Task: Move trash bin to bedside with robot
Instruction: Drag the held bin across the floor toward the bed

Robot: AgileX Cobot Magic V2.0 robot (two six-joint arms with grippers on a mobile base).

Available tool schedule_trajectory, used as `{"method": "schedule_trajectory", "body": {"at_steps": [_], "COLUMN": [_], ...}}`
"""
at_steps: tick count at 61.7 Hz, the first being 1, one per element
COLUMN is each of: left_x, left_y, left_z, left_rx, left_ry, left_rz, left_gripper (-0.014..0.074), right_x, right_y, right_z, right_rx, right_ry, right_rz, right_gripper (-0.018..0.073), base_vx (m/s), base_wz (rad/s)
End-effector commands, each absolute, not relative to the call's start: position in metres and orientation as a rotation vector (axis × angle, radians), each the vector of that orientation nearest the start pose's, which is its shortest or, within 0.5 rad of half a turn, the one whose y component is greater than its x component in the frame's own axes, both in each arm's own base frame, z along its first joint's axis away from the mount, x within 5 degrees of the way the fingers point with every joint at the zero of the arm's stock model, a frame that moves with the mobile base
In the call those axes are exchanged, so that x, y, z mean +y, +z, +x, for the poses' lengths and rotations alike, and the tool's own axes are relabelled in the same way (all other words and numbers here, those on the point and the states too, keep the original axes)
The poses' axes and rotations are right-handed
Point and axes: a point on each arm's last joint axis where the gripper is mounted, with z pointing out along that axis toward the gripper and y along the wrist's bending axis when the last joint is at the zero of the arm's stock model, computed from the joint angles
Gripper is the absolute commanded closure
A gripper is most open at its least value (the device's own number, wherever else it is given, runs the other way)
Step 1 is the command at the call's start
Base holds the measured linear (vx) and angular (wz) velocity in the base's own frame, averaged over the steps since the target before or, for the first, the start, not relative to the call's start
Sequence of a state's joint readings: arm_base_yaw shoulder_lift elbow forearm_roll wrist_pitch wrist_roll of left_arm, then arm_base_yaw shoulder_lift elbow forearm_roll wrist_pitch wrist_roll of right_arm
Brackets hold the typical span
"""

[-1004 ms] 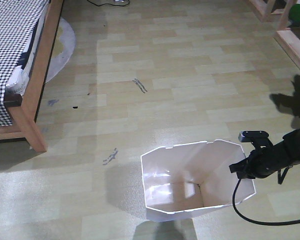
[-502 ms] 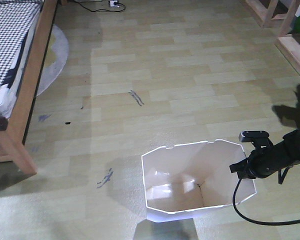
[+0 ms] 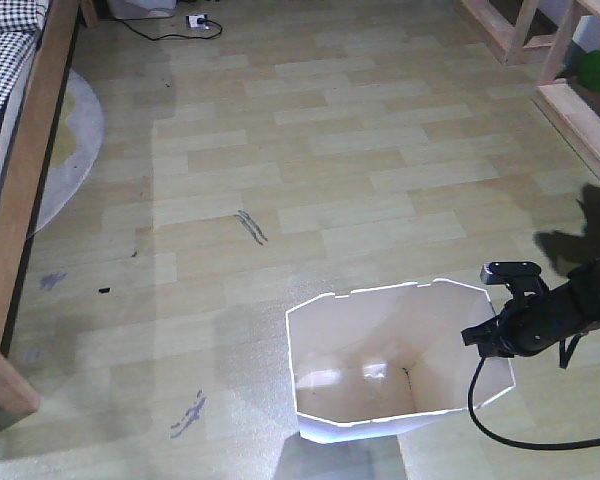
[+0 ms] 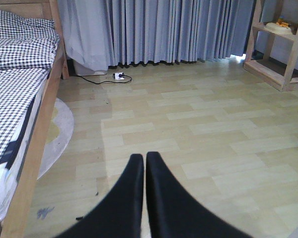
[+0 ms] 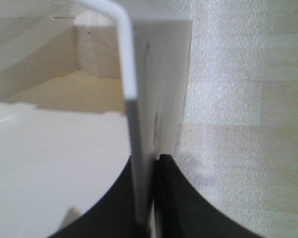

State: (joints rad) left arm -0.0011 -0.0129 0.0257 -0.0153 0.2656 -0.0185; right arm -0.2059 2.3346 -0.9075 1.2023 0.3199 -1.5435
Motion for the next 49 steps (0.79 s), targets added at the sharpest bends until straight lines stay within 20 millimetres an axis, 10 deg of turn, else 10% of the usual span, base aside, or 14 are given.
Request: {"method": "schedule_trajectory", "body": {"at_steps": [1,49], "left_x": [-0.0005,-0.0005], "left_y": [0.1819,0.1819], "left_z": [0.0555,0.0555], "left_rx": [1.697,1.697], "left_ry": [-0.036,-0.036], "left_rz": [-0.030,-0.030], "left_gripper": [0.0603,0.0603], "right_x": [-0.0284,-0.0284], "right_y": [0.0042,0.0042], "right_z": [0.3227,0.3227], "right_rx": [2.813,2.813], "right_ry": [0.552,0.552], "right_rz": [-0.230,-0.230], "right_gripper": [0.0564,0.0564], "base_vx": [0.32,0.35], "base_wz": [-0.01,0.09]}}
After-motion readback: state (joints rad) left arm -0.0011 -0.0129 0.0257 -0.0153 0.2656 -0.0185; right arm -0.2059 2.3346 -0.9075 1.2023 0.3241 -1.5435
